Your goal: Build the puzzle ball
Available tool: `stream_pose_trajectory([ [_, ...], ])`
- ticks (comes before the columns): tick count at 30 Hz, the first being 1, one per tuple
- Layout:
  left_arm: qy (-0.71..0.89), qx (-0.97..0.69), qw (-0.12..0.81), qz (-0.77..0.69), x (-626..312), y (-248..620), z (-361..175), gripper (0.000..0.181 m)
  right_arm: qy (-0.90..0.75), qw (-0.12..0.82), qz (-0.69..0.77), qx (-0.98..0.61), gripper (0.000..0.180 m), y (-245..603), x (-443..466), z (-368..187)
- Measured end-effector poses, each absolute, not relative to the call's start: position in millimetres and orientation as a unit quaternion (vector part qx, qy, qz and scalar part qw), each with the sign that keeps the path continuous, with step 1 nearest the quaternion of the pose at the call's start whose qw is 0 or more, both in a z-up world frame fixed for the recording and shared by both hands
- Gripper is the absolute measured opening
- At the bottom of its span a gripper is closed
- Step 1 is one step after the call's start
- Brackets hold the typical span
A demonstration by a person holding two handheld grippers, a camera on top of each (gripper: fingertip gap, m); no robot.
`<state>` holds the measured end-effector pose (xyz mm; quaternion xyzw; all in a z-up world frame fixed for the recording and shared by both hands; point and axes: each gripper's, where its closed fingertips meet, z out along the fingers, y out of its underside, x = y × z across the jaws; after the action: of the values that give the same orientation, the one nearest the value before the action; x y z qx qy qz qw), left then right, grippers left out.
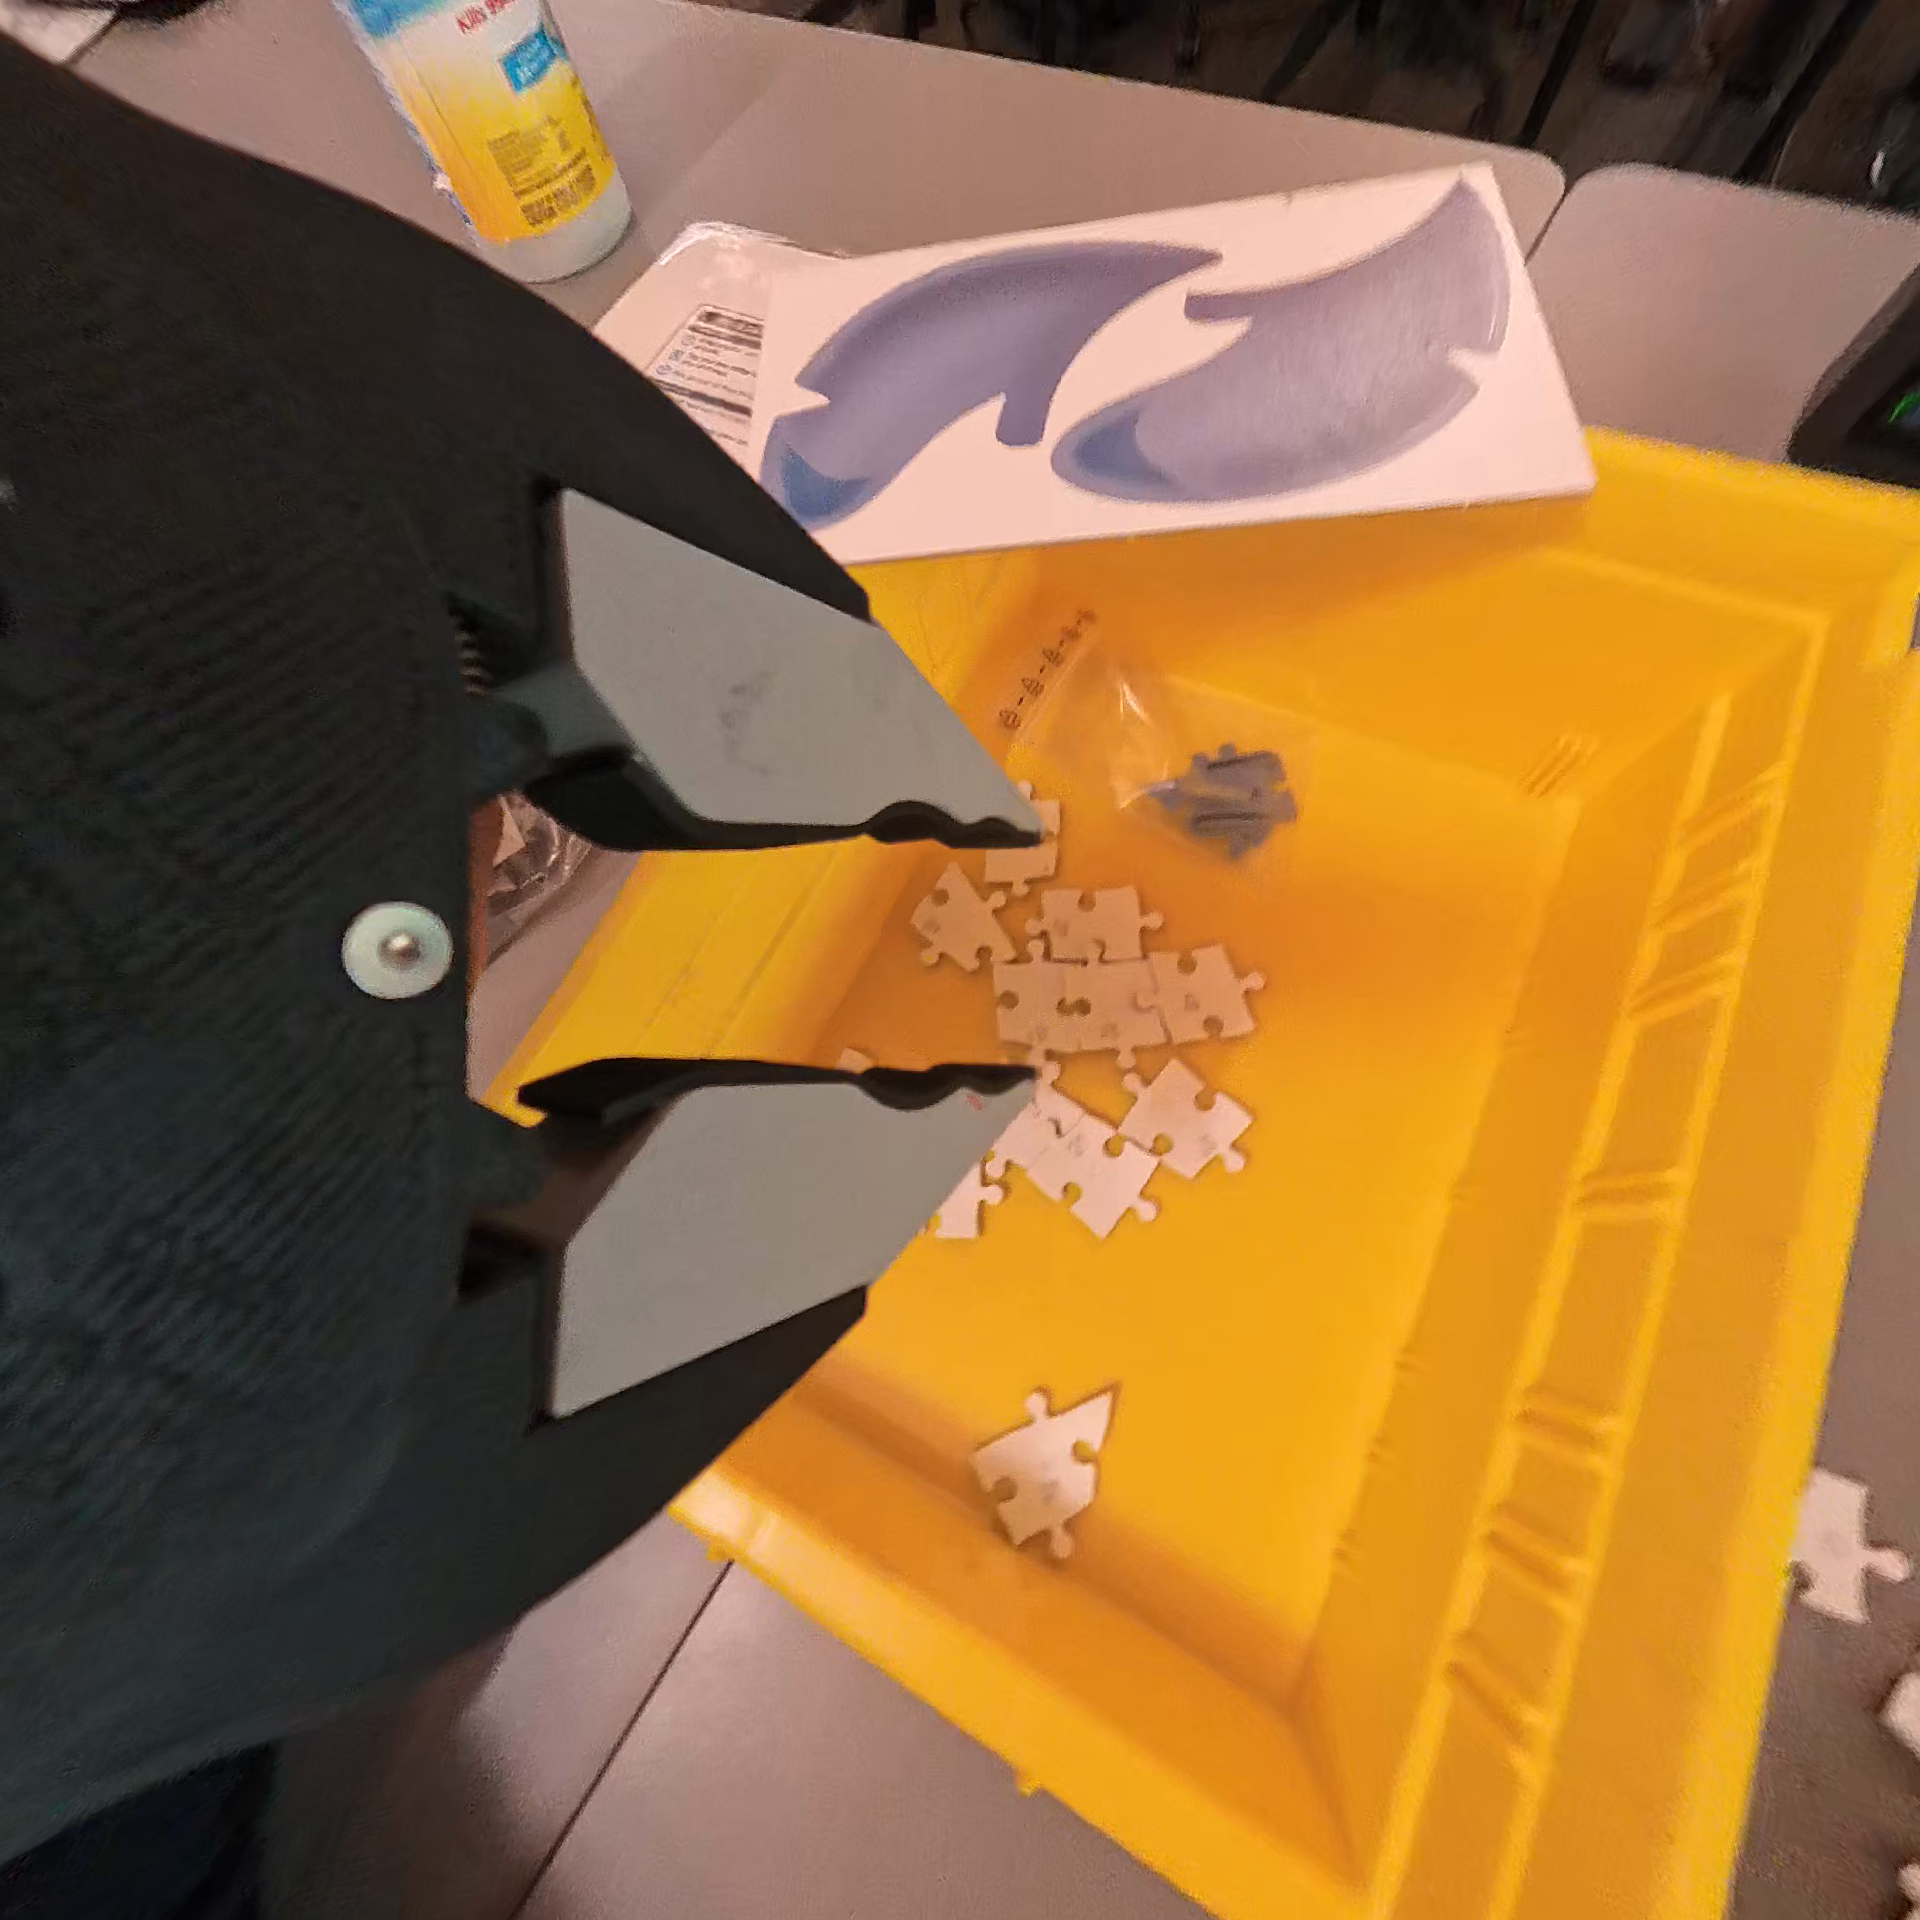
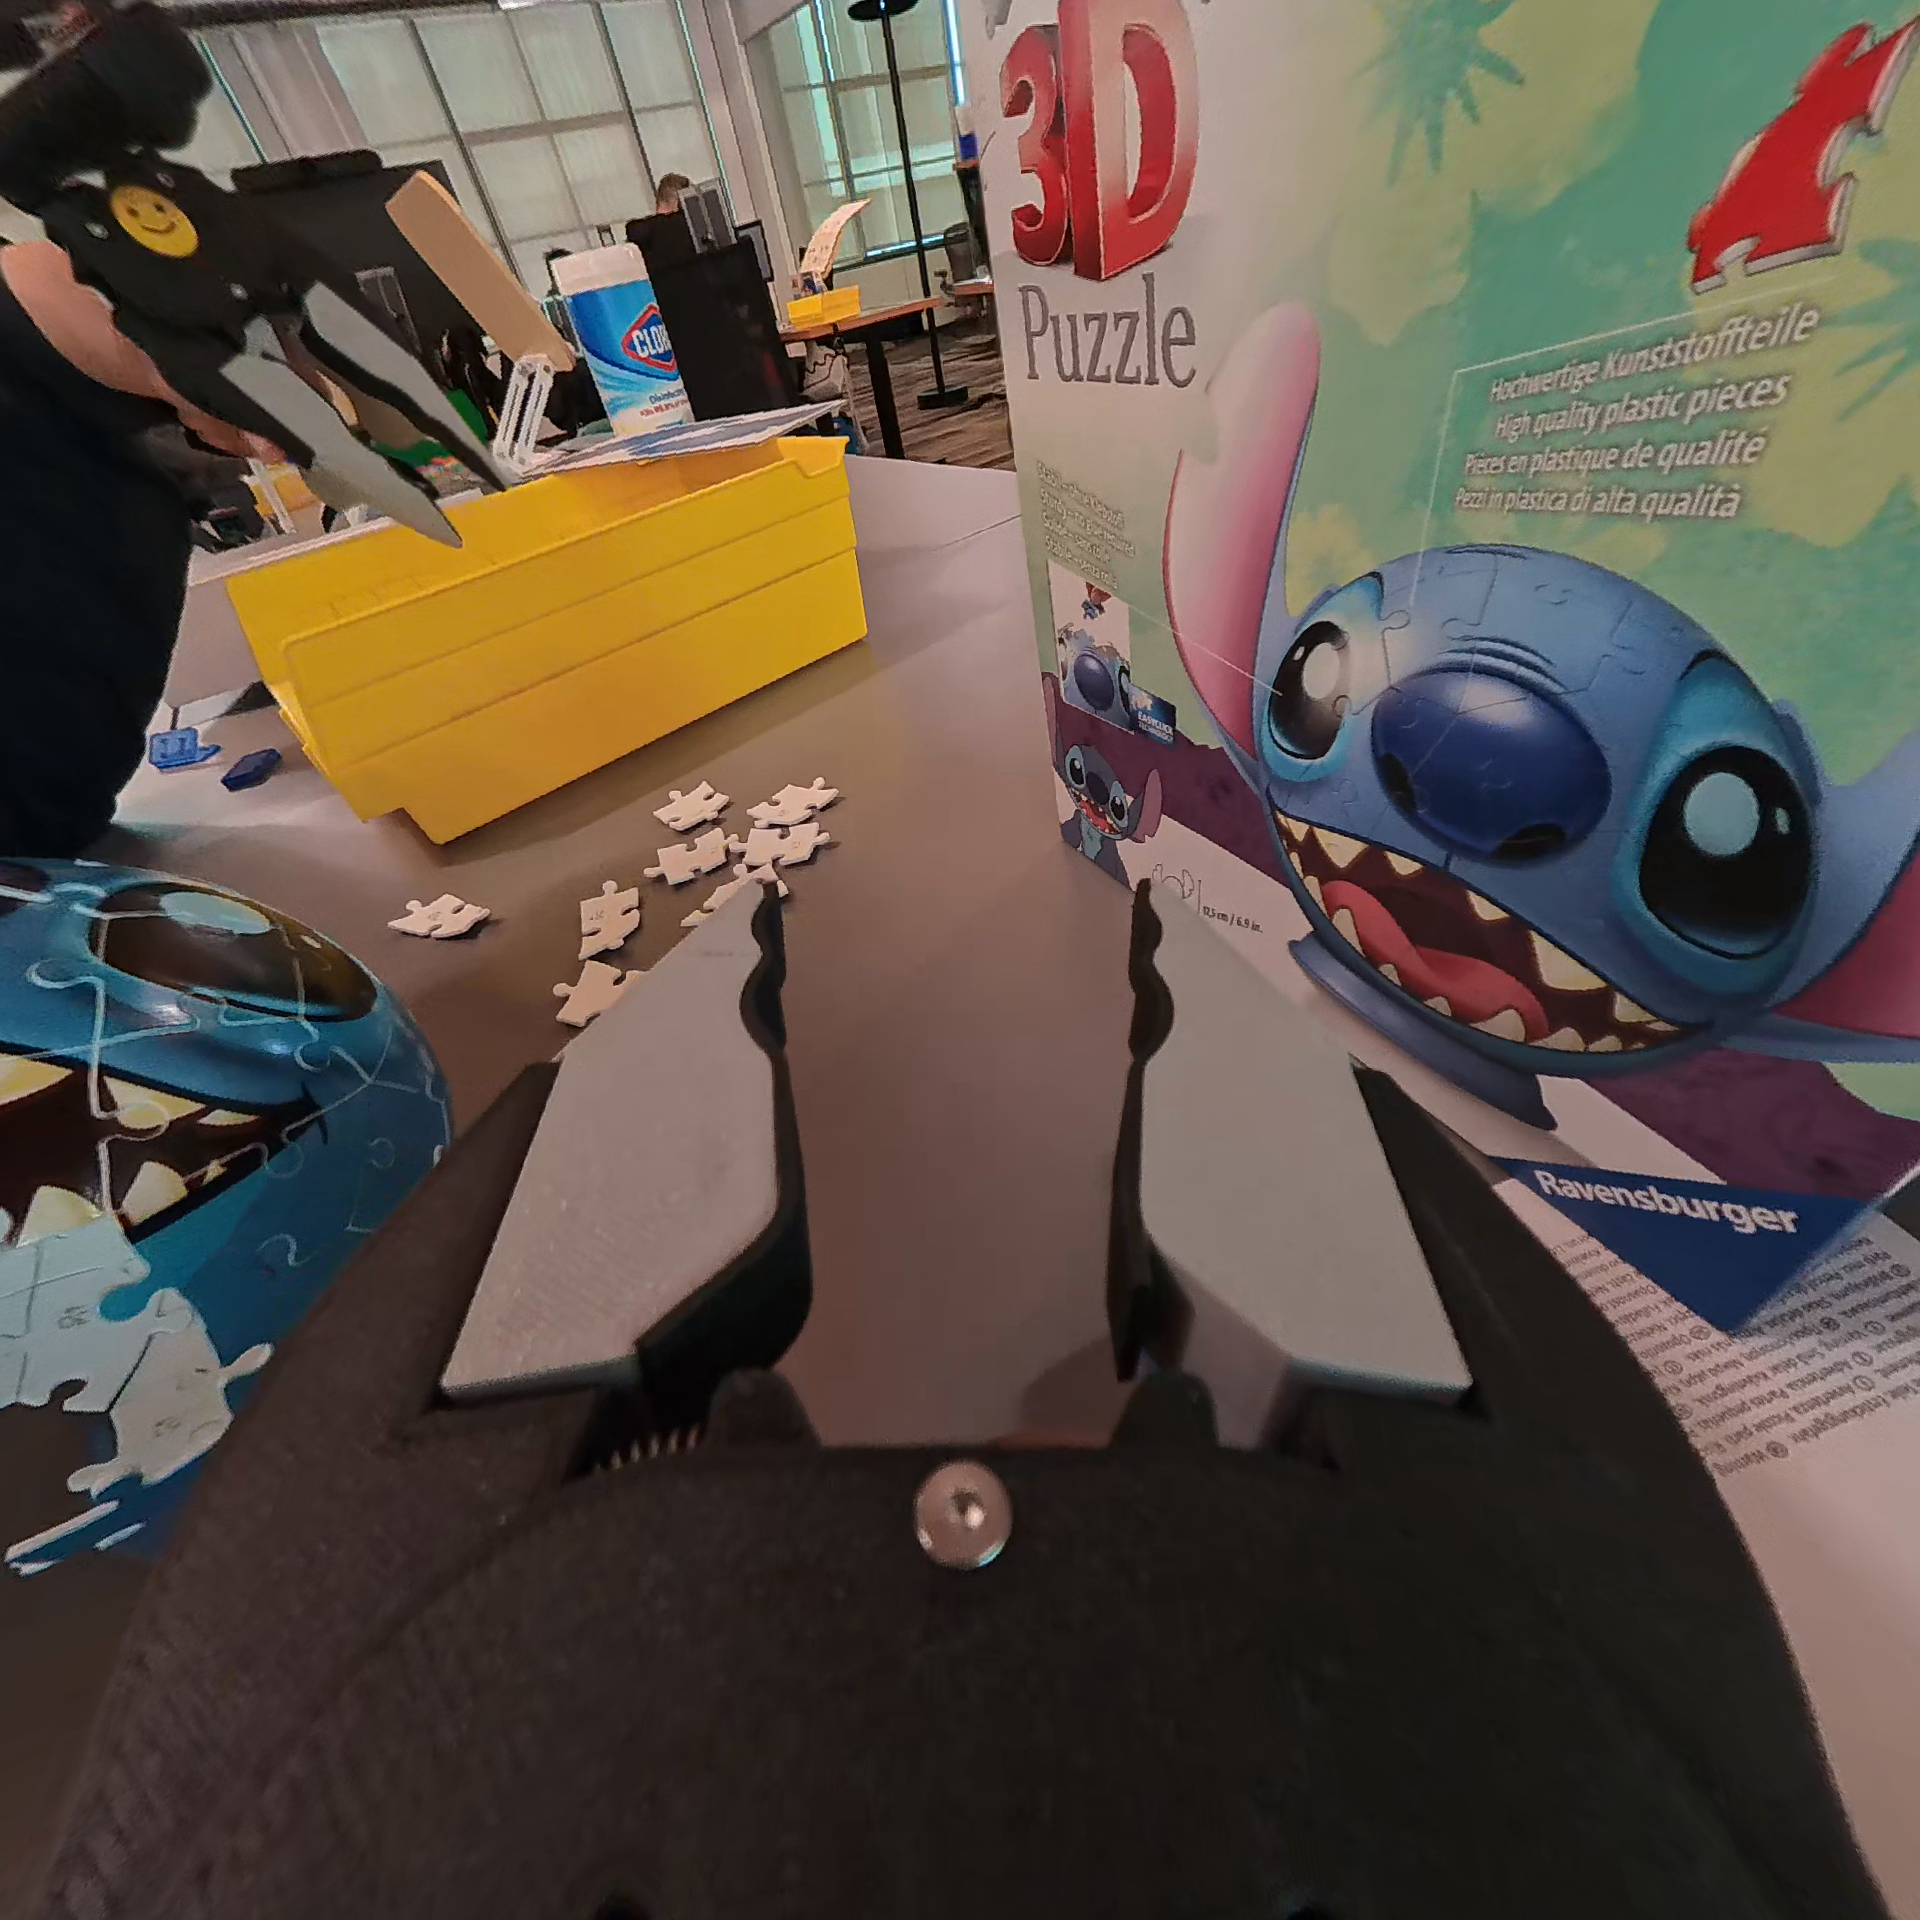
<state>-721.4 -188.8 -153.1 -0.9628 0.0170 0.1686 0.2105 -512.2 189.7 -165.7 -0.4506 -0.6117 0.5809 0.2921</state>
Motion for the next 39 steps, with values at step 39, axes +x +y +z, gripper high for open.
stream_pose_trajectory([
  [39,-0.067,-0.884,0.407,0.219,-784,-178,-90,0.002,-0.605,0.259,0.602,-0.453,0.064,186,-513,-165],
])
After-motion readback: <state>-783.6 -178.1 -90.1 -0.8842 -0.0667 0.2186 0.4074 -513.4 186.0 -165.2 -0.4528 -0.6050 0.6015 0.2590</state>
